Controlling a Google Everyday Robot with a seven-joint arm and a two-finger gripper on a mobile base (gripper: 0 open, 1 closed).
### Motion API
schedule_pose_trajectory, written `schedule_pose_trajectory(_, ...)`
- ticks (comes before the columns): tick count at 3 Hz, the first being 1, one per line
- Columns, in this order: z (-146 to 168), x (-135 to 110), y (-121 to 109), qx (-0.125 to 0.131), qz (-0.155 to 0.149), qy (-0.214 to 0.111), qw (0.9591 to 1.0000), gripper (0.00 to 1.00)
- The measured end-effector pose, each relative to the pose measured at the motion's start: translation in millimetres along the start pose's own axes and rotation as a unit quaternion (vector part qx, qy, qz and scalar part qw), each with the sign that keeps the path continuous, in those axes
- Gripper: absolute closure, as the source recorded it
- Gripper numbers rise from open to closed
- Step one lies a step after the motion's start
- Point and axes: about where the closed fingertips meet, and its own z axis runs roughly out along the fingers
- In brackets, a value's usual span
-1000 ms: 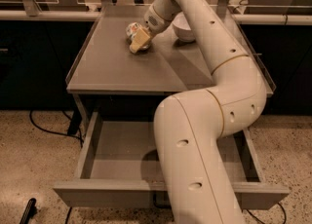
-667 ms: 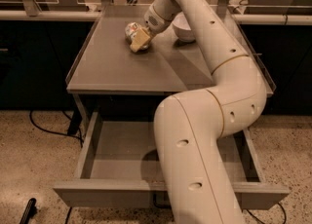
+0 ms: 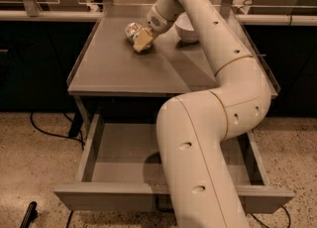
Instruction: Place 7up can into top drawer
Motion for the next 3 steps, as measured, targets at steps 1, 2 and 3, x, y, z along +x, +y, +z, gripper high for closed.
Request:
schedule_pose_trajectory(1, 0, 12, 11, -0.025, 0.004, 0.016, 0.9995, 1.0)
schedule_pose_trajectory(2, -22, 35, 30, -0.07, 0.032, 0.033, 0.9965, 1.0)
schedule_pose_trajectory(3, -54, 65, 57, -0.114, 0.079, 0.061, 0.9884, 1.0)
